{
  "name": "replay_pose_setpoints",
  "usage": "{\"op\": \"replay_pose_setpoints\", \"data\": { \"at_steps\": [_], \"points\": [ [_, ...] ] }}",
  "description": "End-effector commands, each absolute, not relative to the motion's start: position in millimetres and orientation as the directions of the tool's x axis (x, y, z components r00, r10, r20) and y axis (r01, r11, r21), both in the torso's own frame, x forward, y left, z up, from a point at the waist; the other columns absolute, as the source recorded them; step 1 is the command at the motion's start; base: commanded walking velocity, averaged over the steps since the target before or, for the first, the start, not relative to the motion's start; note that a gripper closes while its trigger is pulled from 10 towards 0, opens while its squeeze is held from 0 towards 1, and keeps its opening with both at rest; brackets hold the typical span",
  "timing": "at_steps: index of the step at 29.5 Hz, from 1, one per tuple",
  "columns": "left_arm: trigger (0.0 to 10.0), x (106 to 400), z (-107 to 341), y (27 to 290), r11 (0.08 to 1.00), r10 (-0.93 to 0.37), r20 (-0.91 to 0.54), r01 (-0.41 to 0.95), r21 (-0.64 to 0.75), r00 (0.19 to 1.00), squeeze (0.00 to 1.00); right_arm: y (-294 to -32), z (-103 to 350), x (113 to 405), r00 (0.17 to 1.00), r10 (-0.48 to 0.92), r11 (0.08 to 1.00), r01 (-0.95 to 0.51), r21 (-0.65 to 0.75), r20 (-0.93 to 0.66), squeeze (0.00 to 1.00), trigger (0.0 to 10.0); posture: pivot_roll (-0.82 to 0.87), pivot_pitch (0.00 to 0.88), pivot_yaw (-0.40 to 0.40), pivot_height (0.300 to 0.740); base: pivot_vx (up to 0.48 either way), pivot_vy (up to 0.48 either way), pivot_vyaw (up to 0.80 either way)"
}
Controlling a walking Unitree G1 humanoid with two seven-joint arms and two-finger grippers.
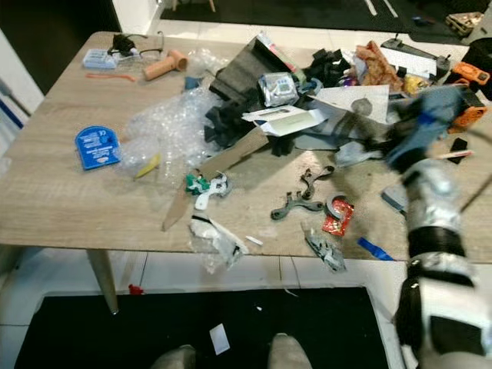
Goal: Picking trash to rubbish bin
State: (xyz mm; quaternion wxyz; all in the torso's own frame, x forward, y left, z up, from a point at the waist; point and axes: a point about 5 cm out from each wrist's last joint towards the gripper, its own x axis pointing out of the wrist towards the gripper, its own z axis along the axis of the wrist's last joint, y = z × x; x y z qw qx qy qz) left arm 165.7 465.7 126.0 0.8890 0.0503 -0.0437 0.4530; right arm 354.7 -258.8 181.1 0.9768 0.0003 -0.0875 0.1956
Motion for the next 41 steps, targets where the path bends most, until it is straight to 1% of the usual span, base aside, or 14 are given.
{"op": "replay_pose_setpoints", "data": {
  "at_steps": [1, 2, 3, 6, 8, 11, 14, 17, 20, 25, 31, 33, 37, 41],
  "points": [
    [10.0, 170, 140, 466, 0.619, 0.766, 0.197, -0.785, 0.031, 0.612, 0.0, -255, 182, 353, 0.896, 0.406, 0.913, -0.405, -0.045, 0.18, 0.0, 10.0, -0.08, 0.073, -0.022, 0.74, 0.0, 0.0, 0.0],
    [10.0, 170, 140, 466, 0.619, 0.766, 0.197, -0.785, 0.031, 0.612, 0.0, -255, 182, 353, 0.896, 0.406, 0.913, -0.405, -0.045, 0.18, 0.0, 10.0, -0.08, 0.073, -0.022, 0.74, 0.0, 0.0, 0.0],
    [10.0, 187, 150, 456, 0.696, 0.688, 0.255, -0.717, 0.031, 0.679, 0.0, -252, 180, 354, 0.907, 0.384, 0.923, -0.38, -0.055, 0.176, 0.0, 10.0, -0.08, 0.066, -0.022, 0.74, 0.0, 0.0, 0.0],
    [10.0, 229, 159, 397, 0.895, 0.366, 0.348, -0.429, 0.124, 0.863, 0.0, -248, 178, 355, 0.931, 0.312, 0.95, -0.304, -0.07, 0.192, 0.0, 10.0, -0.07, 0.055, -0.022, 0.74, 0.0, 0.0, 0.0],
    [10.0, 233, 159, 385, 0.915, 0.314, 0.357, -0.381, 0.132, 0.88, 0.0, -248, 179, 356, 0.933, 0.302, 0.953, -0.294, -0.069, 0.197, 0.0, 10.0, -0.07, 0.053, -0.023, 0.74, 0.0, 0.0, 0.0],
    [10.0, 240, 165, 349, 0.954, 0.215, 0.398, -0.279, 0.109, 0.892, 0.0, -242, 182, 356, 0.936, 0.278, 0.96, -0.269, -0.073, 0.215, 0.0, 10.0, -0.07, 0.038, -0.028, 0.74, 0.0, 0.0, 0.0],
    [10.0, 241, 167, 335, 0.965, 0.18, 0.409, -0.241, 0.102, 0.894, 0.0, -239, 182, 354, 0.934, 0.288, 0.957, -0.274, -0.092, 0.213, 0.0, 10.0, -0.07, 0.032, -0.031, 0.74, 0.0, 0.0, 0.0],
    [10.0, 242, 171, 295, 0.989, 0.083, 0.425, -0.128, 0.078, 0.901, 0.0, -226, 178, 350, 0.932, 0.303, 0.951, -0.283, -0.121, 0.197, 0.0, 10.0, -0.06, 0.0, -0.039, 0.74, 0.0, 0.0, 0.0],
    [10.0, 241, 172, 290, 0.991, 0.08, 0.426, -0.118, 0.063, 0.901, 0.0, -223, 177, 348, 0.931, 0.31, 0.949, -0.29, -0.125, 0.193, 0.0, 10.0, -0.06, 0.0, -0.039, 0.74, 0.0, 0.0, 0.0],
    [10.0, 242, 171, 261, 0.999, 0.036, 0.411, -0.046, 0.016, 0.911, 0.0, -223, 162, 349, 0.953, 0.264, 0.962, -0.248, -0.118, 0.147, 0.0, 10.0, -0.06, 0.0, -0.034, 0.74, 0.0, 0.0, 0.0],
    [10.0, 246, 170, 248, 1.0, 0.011, 0.392, -0.013, 0.001, 0.92, 0.0, -219, 161, 354, 0.959, 0.25, 0.965, -0.236, -0.116, 0.131, 0.0, 10.0, -0.06, 0.0, -0.027, 0.74, 0.0, 0.0, 0.0],
    [10.0, 251, 173, 224, 0.998, -0.058, 0.387, 0.066, -0.007, 0.92, 0.0, -209, 158, 357, 0.956, 0.281, 0.955, -0.269, -0.124, 0.087, 0.0, 10.0, -0.06, 0.0, -0.023, 0.74, 0.0, 0.0, 0.0],
    [10.0, 259, 181, 198, 0.986, -0.152, 0.401, 0.166, 0.001, 0.903, 0.0, -202, 153, 362, 0.949, 0.315, 0.932, -0.315, -0.181, -0.03, 0.0, 10.0, -0.07, 0.0, -0.025, 0.74, 0.0, 0.0, 0.0],
    [10.0, 269, 186, 186, 0.975, -0.217, 0.409, 0.22, 0.041, 0.886, 0.0, -203, 155, 370, 0.94, 0.318, 0.916, -0.338, -0.214, -0.125, 0.0, 10.0, -0.07, 0.0, -0.03, 0.74, 0.0, 0.0, 0.0]
  ]
}}
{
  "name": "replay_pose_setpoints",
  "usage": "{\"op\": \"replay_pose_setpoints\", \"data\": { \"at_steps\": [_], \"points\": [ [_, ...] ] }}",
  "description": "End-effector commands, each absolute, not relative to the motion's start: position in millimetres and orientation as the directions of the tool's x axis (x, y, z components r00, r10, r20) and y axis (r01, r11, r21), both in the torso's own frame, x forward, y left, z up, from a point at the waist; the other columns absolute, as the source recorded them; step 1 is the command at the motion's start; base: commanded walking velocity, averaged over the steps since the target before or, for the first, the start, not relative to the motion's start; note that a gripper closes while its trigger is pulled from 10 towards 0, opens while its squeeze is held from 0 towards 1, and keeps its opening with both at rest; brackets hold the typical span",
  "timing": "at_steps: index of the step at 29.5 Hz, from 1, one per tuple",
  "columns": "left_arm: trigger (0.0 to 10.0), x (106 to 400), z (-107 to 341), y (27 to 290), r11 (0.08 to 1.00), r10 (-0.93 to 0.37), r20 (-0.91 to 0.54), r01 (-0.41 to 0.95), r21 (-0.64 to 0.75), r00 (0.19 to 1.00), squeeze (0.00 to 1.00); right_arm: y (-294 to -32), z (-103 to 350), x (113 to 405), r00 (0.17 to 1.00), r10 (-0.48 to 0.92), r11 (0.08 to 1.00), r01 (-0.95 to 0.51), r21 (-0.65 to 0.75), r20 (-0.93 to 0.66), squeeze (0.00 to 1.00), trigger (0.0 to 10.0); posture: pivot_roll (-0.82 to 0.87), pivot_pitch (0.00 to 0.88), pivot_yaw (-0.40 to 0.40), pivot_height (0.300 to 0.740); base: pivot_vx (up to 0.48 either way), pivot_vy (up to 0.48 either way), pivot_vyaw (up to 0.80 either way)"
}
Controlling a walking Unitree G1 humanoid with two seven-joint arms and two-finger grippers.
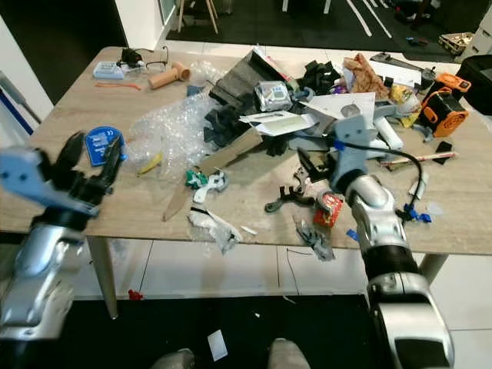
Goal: Picking trash to rubbish bin
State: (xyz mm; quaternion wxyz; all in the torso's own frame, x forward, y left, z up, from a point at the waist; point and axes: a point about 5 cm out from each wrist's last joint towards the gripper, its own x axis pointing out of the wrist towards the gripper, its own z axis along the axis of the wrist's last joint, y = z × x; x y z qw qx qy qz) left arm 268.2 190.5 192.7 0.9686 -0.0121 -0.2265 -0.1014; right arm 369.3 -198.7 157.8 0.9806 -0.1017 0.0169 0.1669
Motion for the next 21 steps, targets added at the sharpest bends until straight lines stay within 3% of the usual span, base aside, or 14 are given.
{"op": "replay_pose_setpoints", "data": {
  "at_steps": [1, 8, 21],
  "points": [
    [10.0, 269, 186, 186, 0.975, -0.217, 0.409, 0.22, 0.041, 0.886, 0.0, -203, 155, 370, 0.94, 0.318, 0.916, -0.338, -0.214, -0.125, 0.0, 10.0, -0.07, 0.0, -0.03, 0.74, 0.0, 0.0, 0.0],
    [10.0, 278, 191, 172, 0.956, -0.29, 0.4, 0.28, 0.085, 0.869, 0.0, -194, 165, 377, 0.907, 0.38, 0.877, -0.416, -0.241, -0.182, 0.0, 10.0, -0.08, 0.0, -0.029, 0.74, 0.0, 0.0, 0.0],
    [10.0, 279, 185, 163, 0.914, -0.406, 0.345, 0.376, 0.153, 0.846, 0.0, -192, 165, 372, 0.74, 0.534, 0.713, -0.654, -0.254, -0.409, 0.0, 10.0, -0.05, 0.0, -0.058, 0.74, 0.0, 0.0, 0.0]
  ]
}}
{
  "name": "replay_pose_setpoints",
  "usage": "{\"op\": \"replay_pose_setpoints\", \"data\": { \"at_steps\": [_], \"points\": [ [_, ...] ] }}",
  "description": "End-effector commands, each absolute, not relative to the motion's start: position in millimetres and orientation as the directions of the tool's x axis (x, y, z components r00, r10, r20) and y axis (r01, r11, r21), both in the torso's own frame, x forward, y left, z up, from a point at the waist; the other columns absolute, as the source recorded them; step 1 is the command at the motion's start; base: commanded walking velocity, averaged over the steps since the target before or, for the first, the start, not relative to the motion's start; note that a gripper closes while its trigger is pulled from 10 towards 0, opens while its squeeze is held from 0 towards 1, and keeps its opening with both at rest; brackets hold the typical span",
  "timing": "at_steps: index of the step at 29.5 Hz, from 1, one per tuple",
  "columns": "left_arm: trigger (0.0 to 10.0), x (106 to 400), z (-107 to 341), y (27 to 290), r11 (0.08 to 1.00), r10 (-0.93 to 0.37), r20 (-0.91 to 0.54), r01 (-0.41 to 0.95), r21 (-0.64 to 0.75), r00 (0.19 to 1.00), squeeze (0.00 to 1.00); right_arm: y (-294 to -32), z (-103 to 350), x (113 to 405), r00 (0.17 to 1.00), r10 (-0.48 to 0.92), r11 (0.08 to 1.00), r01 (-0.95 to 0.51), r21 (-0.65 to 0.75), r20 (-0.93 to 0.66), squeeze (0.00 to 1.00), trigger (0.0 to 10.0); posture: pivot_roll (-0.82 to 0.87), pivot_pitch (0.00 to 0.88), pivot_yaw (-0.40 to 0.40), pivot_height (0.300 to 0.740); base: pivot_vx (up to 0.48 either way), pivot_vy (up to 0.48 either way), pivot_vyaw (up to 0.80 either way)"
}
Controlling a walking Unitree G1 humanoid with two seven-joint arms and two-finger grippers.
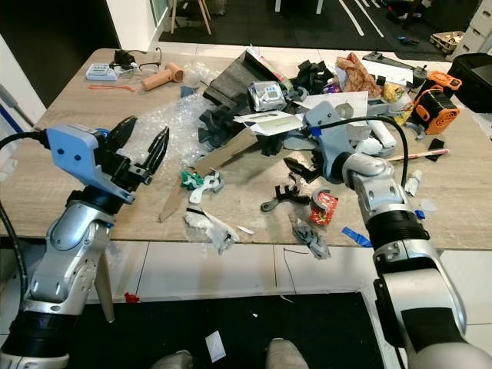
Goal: Picking trash to rubbish bin
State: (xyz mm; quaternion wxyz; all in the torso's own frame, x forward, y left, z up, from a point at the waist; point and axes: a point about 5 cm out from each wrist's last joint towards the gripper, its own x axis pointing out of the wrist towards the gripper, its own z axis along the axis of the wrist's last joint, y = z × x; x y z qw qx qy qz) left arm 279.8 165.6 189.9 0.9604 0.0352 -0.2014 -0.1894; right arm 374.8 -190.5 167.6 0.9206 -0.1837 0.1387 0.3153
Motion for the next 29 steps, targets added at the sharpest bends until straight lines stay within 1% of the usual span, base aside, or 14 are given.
{"op": "replay_pose_setpoints", "data": {
  "at_steps": [1, 3, 5, 8, 9, 10, 11, 13, 16, 20, 23, 24, 26, 29],
  "points": [
    [10.0, 277, 182, 163, 0.901, -0.434, 0.326, 0.399, 0.171, 0.84, 0.0, -195, 162, 370, 0.724, 0.536, 0.704, -0.667, -0.245, -0.434, 0.0, 10.0, -0.05, 0.0, -0.058, 0.74, 0.0, 0.0, 0.0],
    [10.0, 275, 180, 162, 0.887, -0.461, 0.309, 0.421, 0.189, 0.832, 0.0, -197, 159, 369, 0.712, 0.535, 0.699, -0.675, -0.235, -0.454, 0.0, 10.0, -0.05, 0.0, -0.058, 0.74, 0.0, 0.0, 0.0],
    [10.0, 271, 178, 162, 0.837, -0.544, 0.269, 0.49, 0.245, 0.795, 0.0, -209, 153, 361, 0.655, 0.533, 0.641, -0.726, -0.25, -0.536, 0.0, 10.0, -0.04, 0.0, -0.06, 0.74, 0.0, 0.0, 0.0],
    [10.0, 270, 180, 162, 0.818, -0.571, 0.263, 0.515, 0.256, 0.778, 0.0, -217, 157, 361, 0.664, 0.512, 0.65, -0.714, -0.261, -0.544, 0.0, 10.0, -0.05, 0.0, -0.055, 0.74, 0.0, 0.0, 0.0],
    [10.0, 270, 182, 163, 0.815, -0.577, 0.269, 0.519, 0.258, 0.771, 0.0, -226, 163, 363, 0.701, 0.473, 0.682, -0.675, -0.281, -0.534, 0.0, 10.0, -0.06, 0.0, -0.052, 0.74, 0.0, 0.0, 0.0],
    [10.0, 271, 187, 163, 0.807, -0.588, 0.282, 0.529, 0.261, 0.758, 0.0, -247, 179, 369, 0.785, 0.363, 0.763, -0.56, -0.324, -0.502, 0.0, 10.0, -0.07, 0.0, -0.05, 0.74, 0.0, 0.0, 0.0],
    [10.0, 271, 187, 163, 0.807, -0.588, 0.282, 0.529, 0.261, 0.758, 0.0, -247, 179, 369, 0.785, 0.363, 0.763, -0.56, -0.324, -0.502, 0.0, 10.0, -0.07, 0.0, -0.05, 0.74, 0.0, 0.0, 0.0],
    [10.0, 273, 189, 161, 0.804, -0.594, 0.292, 0.538, 0.255, 0.749, 0.0, -259, 187, 371, 0.823, 0.298, 0.816, -0.482, -0.319, -0.483, 0.0, 10.0, -0.08, 0.0, -0.049, 0.74, 0.0, 0.0, 0.0],
    [10.0, 274, 190, 160, 0.802, -0.597, 0.298, 0.542, 0.251, 0.745, 0.0, -263, 187, 370, 0.824, 0.289, 0.834, -0.467, -0.294, -0.488, 0.0, 10.0, -0.08, 0.0, -0.046, 0.74, 0.0, 0.0, 0.0],
    [10.0, 281, 188, 159, 0.817, -0.573, 0.287, 0.512, 0.265, 0.767, 0.0, -270, 169, 358, 0.776, 0.296, 0.862, -0.468, -0.194, -0.557, 0.0, 10.0, -0.1, 0.0, -0.034, 0.74, 0.0, 0.0, 0.0],
    [10.0, 283, 188, 156, 0.814, -0.579, 0.294, 0.52, 0.26, 0.76, 0.0, -250, 146, 342, 0.703, 0.436, 0.869, -0.491, 0.06, -0.562, 0.0, 10.0, -0.12, 0.0, -0.03, 0.74, 0.0, 0.0, 0.0],
    [10.0, 283, 188, 156, 0.814, -0.579, 0.294, 0.52, 0.26, 0.76, 0.0, -250, 146, 342, 0.703, 0.436, 0.869, -0.491, 0.06, -0.562, 0.0, 10.0, -0.12, 0.0, -0.03, 0.74, 0.0, 0.0, 0.0],
    [10.0, 283, 189, 154, 0.811, -0.584, 0.298, 0.525, 0.258, 0.755, 0.0, -234, 143, 341, 0.675, 0.494, 0.85, -0.507, 0.142, -0.548, 0.0, 10.0, -0.12, 0.0, -0.029, 0.74, 0.0, 0.0, 0.0],
    [10.0, 283, 189, 154, 0.811, -0.584, 0.3, 0.525, 0.258, 0.754, 0.0, -229, 143, 344, 0.669, 0.498, 0.847, -0.511, 0.147, -0.552, 0.0, 10.0, -0.11, 0.0, -0.035, 0.74, 0.0, 0.0, 0.0]
  ]
}}
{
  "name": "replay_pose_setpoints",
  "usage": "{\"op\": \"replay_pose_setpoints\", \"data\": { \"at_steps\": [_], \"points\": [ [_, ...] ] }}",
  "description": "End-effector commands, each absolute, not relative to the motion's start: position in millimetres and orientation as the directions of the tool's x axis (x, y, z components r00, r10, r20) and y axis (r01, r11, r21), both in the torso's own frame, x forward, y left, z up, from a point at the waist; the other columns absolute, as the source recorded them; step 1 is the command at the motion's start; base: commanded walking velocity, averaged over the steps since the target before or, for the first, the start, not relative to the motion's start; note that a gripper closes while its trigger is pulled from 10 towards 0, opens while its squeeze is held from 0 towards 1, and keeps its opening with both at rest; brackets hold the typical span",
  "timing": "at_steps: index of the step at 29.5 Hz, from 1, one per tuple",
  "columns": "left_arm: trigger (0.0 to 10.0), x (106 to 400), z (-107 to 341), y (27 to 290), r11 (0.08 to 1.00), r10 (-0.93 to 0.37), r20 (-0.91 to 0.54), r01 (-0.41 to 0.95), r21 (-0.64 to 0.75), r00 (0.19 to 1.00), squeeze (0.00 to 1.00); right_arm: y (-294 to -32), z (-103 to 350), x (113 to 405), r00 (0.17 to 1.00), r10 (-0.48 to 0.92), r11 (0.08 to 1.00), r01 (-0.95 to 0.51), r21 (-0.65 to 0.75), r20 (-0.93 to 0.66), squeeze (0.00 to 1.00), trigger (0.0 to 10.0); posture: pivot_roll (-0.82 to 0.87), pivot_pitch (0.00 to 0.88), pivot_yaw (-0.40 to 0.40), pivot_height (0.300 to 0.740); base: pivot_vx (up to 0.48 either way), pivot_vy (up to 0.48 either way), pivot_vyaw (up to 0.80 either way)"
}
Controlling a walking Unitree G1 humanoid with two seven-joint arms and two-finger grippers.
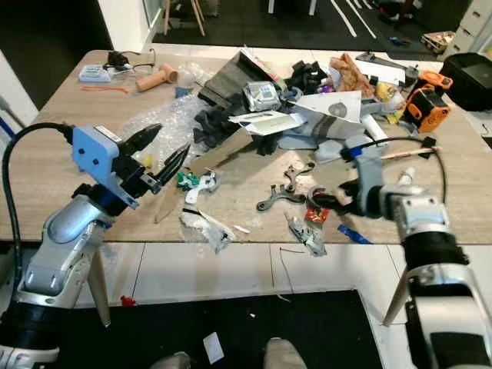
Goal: Picking trash to rubbish bin
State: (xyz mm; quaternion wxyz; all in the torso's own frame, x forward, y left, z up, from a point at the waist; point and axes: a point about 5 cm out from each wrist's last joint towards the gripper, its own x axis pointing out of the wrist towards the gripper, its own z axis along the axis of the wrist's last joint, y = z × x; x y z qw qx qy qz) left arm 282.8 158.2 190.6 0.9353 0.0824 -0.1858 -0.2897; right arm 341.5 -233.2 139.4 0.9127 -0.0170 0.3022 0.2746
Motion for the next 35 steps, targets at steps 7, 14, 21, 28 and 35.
{"op": "replay_pose_setpoints", "data": {
  "at_steps": [7, 14, 21, 28, 35],
  "points": [
    [10.0, 281, 190, 155, 0.811, -0.584, 0.306, 0.525, 0.257, 0.752, 0.0, -223, 144, 350, 0.676, 0.475, 0.858, -0.497, 0.127, -0.564, 0.0, 10.0, -0.11, 0.0, -0.038, 0.74, 0.0, 0.0, 0.0],
    [10.0, 280, 190, 151, 0.793, -0.608, 0.311, 0.552, 0.257, 0.73, 0.0, -217, 137, 343, 0.645, 0.449, 0.873, -0.465, 0.149, -0.618, 0.0, 10.0, -0.11, 0.0, -0.041, 0.74, 0.0, 0.0, 0.0],
    [10.0, 274, 188, 153, 0.772, -0.636, 0.309, 0.583, 0.254, 0.707, 0.0, -216, 119, 340, 0.603, 0.413, 0.896, -0.405, 0.184, -0.683, 0.0, 10.0, -0.1, 0.0, -0.045, 0.74, 0.0, 0.0, 0.0],
    [10.0, 273, 188, 152, 0.767, -0.642, 0.308, 0.59, 0.254, 0.702, 0.0, -220, 107, 342, 0.626, 0.335, 0.924, -0.363, 0.117, -0.704, 0.0, 10.0, -0.1, 0.0, -0.046, 0.74, 0.0, 0.0, 0.0],
    [10.0, 272, 187, 152, 0.763, -0.646, 0.312, 0.597, 0.247, 0.697, 0.0, -221, 103, 343, 0.634, 0.299, 0.935, -0.346, 0.084, -0.713, 0.0, 10.0, -0.1, 0.0, -0.046, 0.74, 0.0, 0.0, 0.0]
  ]
}}
